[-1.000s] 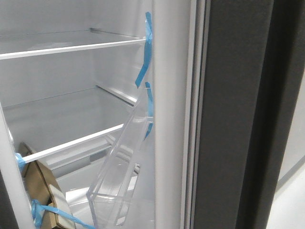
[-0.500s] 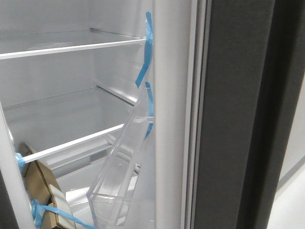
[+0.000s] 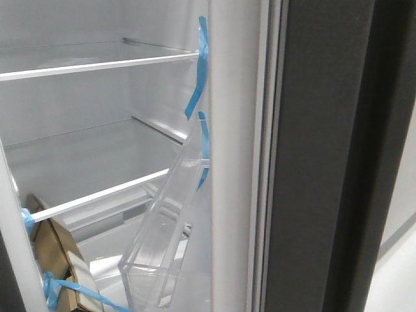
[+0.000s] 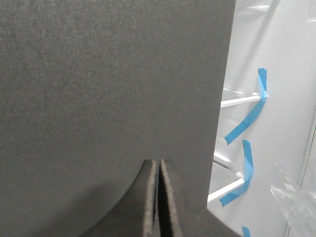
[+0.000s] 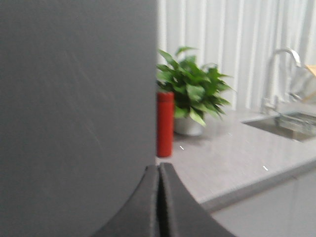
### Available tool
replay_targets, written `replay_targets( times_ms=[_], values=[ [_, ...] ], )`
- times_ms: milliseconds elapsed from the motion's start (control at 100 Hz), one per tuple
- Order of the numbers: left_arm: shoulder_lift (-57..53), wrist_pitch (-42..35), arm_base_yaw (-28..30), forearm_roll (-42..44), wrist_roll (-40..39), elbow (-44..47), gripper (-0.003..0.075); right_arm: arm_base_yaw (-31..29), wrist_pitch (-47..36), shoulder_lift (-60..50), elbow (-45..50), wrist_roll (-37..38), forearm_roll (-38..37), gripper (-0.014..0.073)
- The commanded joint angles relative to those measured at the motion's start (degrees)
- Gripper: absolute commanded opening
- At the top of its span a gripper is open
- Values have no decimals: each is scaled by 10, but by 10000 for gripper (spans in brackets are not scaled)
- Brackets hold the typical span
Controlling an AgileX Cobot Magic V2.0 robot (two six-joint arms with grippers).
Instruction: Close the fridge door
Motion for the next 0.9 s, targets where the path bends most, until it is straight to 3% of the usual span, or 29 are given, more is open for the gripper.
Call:
replay_targets(
  times_ms=[0, 320, 890],
  values=[
    [11, -44, -2, -1, -2, 16, -21, 27, -29, 51, -80, 0, -6, -76],
    [11, -44, -2, -1, -2, 16, -21, 112, 0, 134, -200, 0, -6, -76],
    [11, -44, -2, -1, -2, 16, -21, 250, 11, 124, -206, 0, -5, -76]
  ],
)
